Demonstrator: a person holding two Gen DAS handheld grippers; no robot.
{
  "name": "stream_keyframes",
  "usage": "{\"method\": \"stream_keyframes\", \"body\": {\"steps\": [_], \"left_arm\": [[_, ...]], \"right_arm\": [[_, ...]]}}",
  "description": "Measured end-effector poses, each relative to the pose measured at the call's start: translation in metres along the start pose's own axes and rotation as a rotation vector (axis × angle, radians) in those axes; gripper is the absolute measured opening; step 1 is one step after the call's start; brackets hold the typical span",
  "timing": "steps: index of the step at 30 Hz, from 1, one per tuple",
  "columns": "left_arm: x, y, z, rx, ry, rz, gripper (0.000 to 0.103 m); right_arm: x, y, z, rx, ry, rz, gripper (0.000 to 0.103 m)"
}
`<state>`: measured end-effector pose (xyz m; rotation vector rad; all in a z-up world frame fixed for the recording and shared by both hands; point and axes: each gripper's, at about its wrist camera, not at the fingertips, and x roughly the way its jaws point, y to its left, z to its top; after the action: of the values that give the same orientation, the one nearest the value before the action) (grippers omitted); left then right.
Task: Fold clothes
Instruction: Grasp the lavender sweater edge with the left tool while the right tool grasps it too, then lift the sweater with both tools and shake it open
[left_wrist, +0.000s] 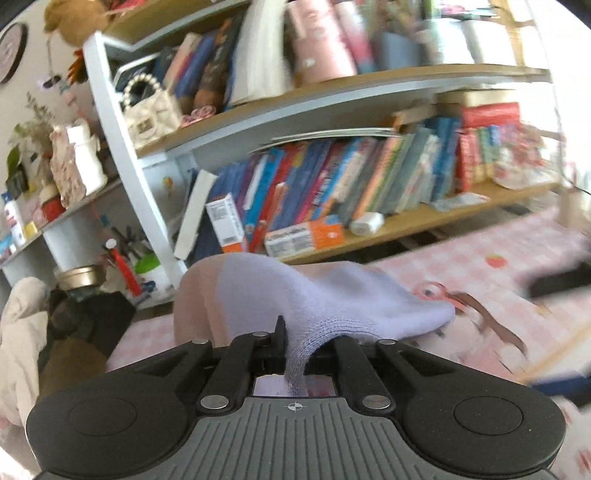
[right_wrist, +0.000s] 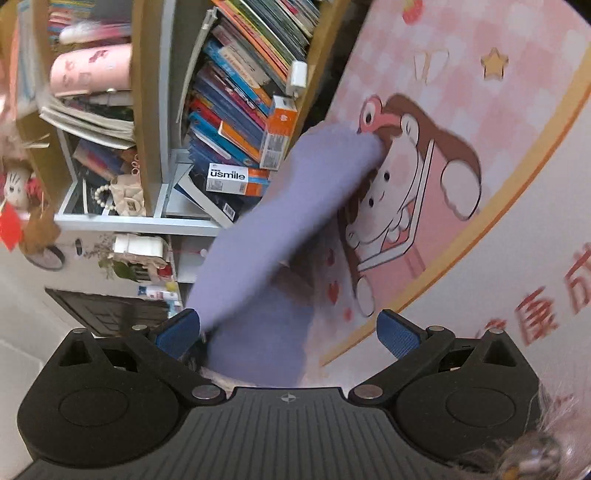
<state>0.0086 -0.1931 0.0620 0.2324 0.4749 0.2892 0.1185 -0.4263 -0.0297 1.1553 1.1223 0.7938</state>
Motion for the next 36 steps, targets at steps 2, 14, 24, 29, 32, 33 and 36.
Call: {"method": "stream_keyframes", "body": {"steps": [2,14,24,29,32,33,36], "left_arm": [[-0.019,-0.007,-0.006,0.003,0.014,-0.026,0.004],[-0.091,-0.025,-0.018,0.016,0.044,-0.124,0.004],[-0.102,-0.014,-0.023,-0.001,0.015,-0.113,0.004],[-0.118,-0.024,0.0,0.029,-0.119,-0.214,0.004],[-0.135,-0.023,0.033,-0.02,-0.278,-0.317,0.004],[-0.144,-0.018,0.045,-0.05,-0.35,-0.355,0.004],[-0.17,0.001,0.08,-0.144,-0.571,-0.469,0.004]], "right_arm": [[0.005,0.0,-0.003,0.017,0.019,-0.007,0.103],[0.013,-0.04,-0.007,0.282,-0.001,-0.021,0.065],[0.004,-0.034,-0.003,0.216,-0.052,-0.012,0.012],[-0.023,-0.003,0.023,0.111,-0.17,0.138,0.011],[-0.049,0.06,0.052,-0.072,-0.253,0.272,0.011],[-0.057,0.089,0.06,-0.152,-0.277,0.327,0.011],[-0.081,0.184,0.072,-0.407,-0.331,0.503,0.011]]}}
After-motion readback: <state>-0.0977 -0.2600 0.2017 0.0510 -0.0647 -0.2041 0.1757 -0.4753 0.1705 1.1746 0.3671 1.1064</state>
